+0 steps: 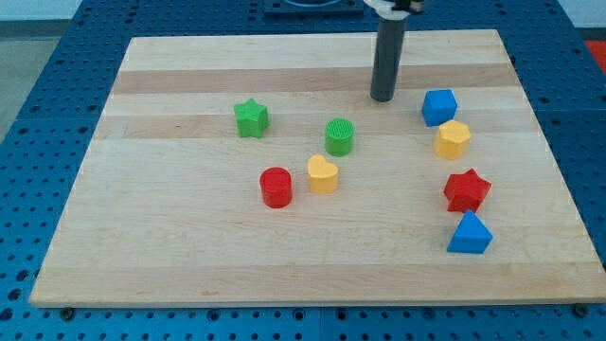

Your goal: Place the blue cube and the yellow hexagon diagonal to each other

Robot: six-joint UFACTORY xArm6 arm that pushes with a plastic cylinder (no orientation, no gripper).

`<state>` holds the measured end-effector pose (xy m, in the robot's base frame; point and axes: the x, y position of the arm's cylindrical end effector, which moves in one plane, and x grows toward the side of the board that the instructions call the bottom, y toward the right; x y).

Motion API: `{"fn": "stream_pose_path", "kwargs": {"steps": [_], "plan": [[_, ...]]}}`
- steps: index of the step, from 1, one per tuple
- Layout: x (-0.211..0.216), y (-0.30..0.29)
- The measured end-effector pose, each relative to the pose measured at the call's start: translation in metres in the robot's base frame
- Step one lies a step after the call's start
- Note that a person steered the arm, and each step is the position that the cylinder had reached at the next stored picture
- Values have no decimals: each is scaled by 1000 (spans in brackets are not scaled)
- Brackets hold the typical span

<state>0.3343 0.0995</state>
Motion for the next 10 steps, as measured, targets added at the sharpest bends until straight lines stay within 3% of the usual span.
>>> {"fn": "stream_pose_path", "kwargs": {"steps": [1,2,3,5,8,10], "plan": [[0,14],[-5,88],[-7,98],[15,90],[50,18],[39,36]]}}
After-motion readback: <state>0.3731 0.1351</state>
